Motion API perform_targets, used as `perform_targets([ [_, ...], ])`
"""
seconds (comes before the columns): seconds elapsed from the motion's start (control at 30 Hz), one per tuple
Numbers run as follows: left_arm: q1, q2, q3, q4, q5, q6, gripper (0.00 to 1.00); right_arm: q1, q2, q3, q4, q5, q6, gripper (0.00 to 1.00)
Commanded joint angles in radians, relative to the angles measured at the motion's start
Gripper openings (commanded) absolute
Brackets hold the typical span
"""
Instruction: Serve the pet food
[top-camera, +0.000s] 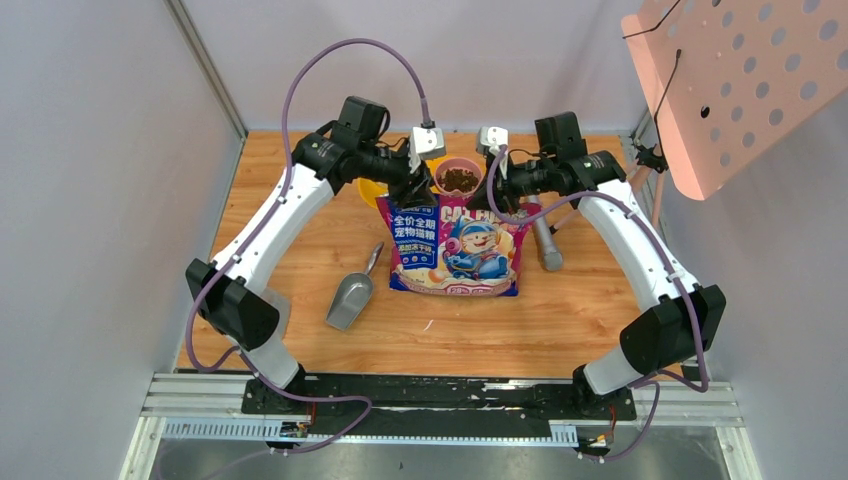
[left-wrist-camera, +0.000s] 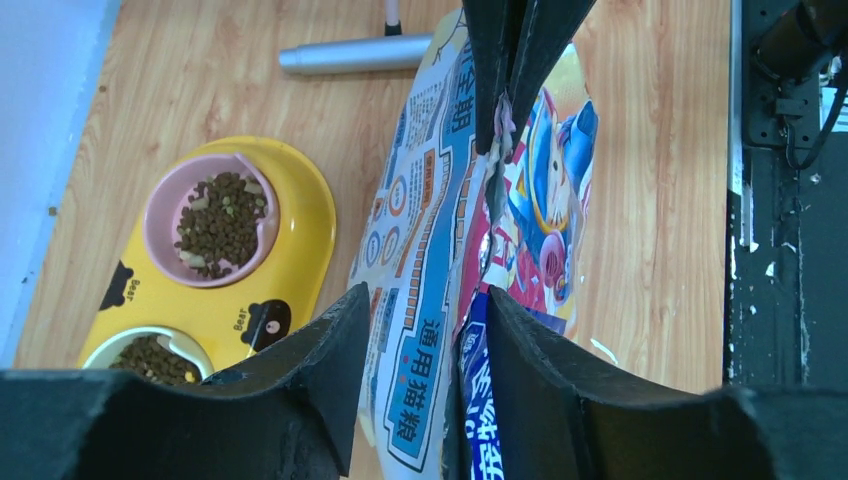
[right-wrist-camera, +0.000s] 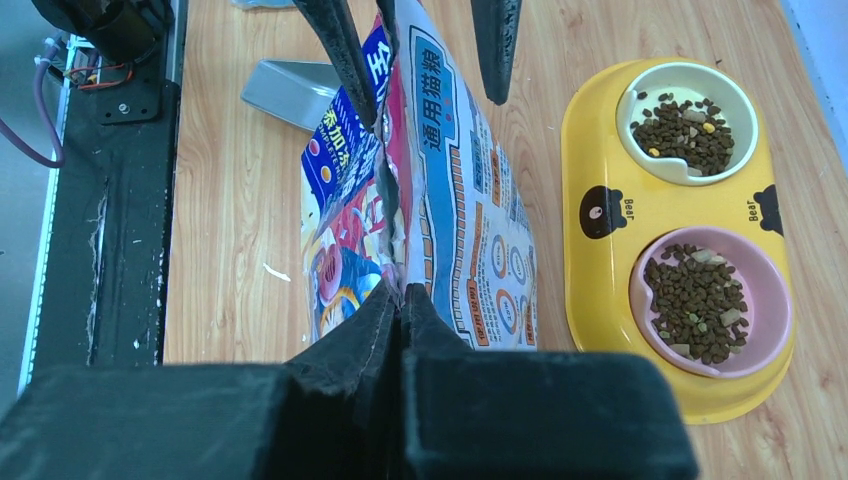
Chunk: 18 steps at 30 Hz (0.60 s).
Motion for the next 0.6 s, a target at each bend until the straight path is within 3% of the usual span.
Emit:
perform_targets([
  [0.0,-0.012,0.012,0.033,0.071,0.011,-0.011,0.49,0.007,-0.045,-0.003,0.041,0.005,0.038,0.0],
  [0.27,-0.031,0.024,0.026,0.096,-0.006,0.006,0.06,0.007,-0.049,-0.012,0.005,0.048,0.025,0.0],
  [0.33,-0.033,0.011,0.007,0.108,-0.022,-0.003,0.0,0.007,-0.045,0.0,-0.022,0.031,0.013,0.0],
  [0.5,-0.032,0.008,0.004,0.093,-0.009,-0.017,0.0,0.007,-0.045,-0.001,-0.064,0.033,-0.007,0.01],
  [0.57,-0.033,0.009,0.008,0.101,-0.003,-0.028,0.0,0.007,-0.045,-0.005,-0.082,0.043,-0.017,0.12],
])
